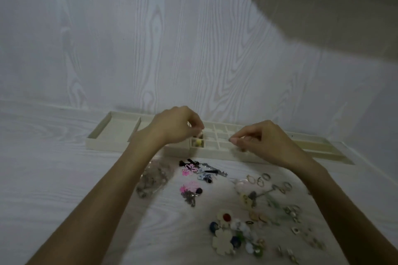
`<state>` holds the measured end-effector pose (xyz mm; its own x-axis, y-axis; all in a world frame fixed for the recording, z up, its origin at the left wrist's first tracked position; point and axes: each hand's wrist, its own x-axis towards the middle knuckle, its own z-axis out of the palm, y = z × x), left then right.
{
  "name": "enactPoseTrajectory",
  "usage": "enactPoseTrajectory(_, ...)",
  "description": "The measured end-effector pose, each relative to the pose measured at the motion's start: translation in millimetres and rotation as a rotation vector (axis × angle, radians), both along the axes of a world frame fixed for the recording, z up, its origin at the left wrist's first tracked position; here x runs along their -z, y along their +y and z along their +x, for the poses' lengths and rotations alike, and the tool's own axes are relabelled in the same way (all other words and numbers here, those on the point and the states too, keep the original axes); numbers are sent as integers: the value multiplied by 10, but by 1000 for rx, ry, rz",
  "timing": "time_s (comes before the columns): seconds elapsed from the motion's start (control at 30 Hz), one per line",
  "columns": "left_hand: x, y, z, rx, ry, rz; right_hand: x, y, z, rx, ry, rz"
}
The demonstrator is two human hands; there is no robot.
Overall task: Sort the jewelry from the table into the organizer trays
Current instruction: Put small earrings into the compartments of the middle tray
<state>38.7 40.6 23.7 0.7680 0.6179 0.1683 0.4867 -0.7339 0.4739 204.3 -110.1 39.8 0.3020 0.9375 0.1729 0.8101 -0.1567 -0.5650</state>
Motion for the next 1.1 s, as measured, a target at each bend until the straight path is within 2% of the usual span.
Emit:
enactPoseTrajectory(0.17, 118, -556, 70, 113, 68, -29, 287, -346, 110, -16, 3, -255)
enactPoseTrajectory(0.23, 263, -689, 93, 140, 111, -55, 380, -391, 121, -23, 16, -297)
enactPoseTrajectory(0.33, 526, -837, 108, 158, 125, -84, 476, -442, 124, -36, 39, -297)
enactPoseTrajectory(0.5, 667, -881, 99, 152, 4, -172, 547, -476, 133, -74, 123, -256)
enactPoseTrajectory(0.67, 629, -980, 112, 142, -62, -246, 688, -426, 59, 15, -43, -187)
enactPoseTrajectory(0.8, 631, -1023, 145, 61, -131, -375, 752, -381, -8, 32, -11, -168)
enactPoseTrajectory(0.93, 631, -1067, 219, 74, -51, -355, 597, -470, 94, -40, 135, -280)
enactPoseTrajectory(1.1, 645, -1056, 274, 127, 2, -318, 498, -566, 190, -45, 209, -192)
